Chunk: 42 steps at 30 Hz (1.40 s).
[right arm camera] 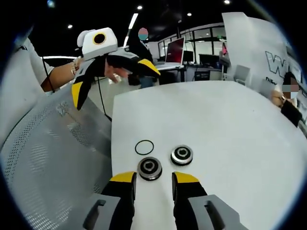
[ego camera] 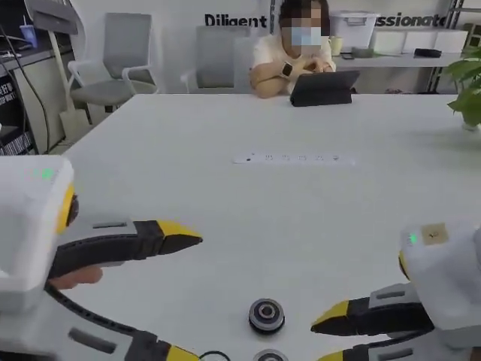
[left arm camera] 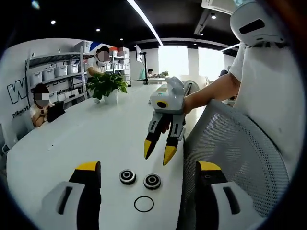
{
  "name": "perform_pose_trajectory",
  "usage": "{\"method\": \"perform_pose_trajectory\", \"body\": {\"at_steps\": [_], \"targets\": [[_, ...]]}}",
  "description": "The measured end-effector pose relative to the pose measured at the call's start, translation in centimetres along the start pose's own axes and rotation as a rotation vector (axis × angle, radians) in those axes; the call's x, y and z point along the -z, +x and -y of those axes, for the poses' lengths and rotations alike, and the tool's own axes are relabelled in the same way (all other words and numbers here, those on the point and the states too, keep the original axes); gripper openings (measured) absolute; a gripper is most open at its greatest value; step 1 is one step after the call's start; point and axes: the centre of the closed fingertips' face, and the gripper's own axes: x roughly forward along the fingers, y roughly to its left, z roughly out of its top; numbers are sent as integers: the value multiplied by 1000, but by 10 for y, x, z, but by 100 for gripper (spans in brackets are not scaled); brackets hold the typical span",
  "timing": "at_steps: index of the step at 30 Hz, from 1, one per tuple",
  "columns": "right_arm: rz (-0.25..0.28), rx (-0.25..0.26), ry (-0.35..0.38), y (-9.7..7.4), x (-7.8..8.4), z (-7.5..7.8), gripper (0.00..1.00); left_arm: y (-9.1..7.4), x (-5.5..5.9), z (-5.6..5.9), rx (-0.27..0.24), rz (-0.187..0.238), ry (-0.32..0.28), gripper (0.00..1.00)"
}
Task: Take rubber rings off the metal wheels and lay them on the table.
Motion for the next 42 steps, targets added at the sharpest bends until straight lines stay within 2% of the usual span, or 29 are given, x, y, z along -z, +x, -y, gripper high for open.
{"method": "perform_pose_trajectory", "body": {"at_steps": [7, 10, 17, 19, 21, 23, 26, 32, 35, 37, 42], "targets": [[-39, -28, -33, 8, 3, -2, 27, 20, -3, -7, 29, -2, 36, 73], [-71, -46, -53, 14, 8, -4, 27, 29, -3, -7, 48, 1, 51, 71], [-126, -69, -71, 26, 16, -3, 27, 51, 9, -8, 66, 9, 12, 63], [-136, -69, -73, 29, 18, -3, 27, 57, 17, -7, 69, 17, 1, 58], [-144, -72, -81, 32, 21, -5, 27, 62, 31, -4, 87, -18, -21, 55], [-147, -71, -81, 34, 23, -6, 27, 66, 41, -2, 96, -33, -62, 54], [-145, -65, -74, 36, 26, -7, 28, 72, 49, 1, 101, -30, -91, 53], [-126, -35, -40, 38, 27, -4, 27, 79, 71, 8, 106, -88, -65, 47], [-116, -21, -23, 38, 28, -2, 26, 80, 78, 8, 100, -100, -69, 44], [-111, -14, -17, 38, 29, -1, 26, 80, 83, 8, 97, -114, -55, 38], [-96, -11, 7, 39, 30, -1, 25, 81, 83, 5, 81, -109, -63, 29]]}}
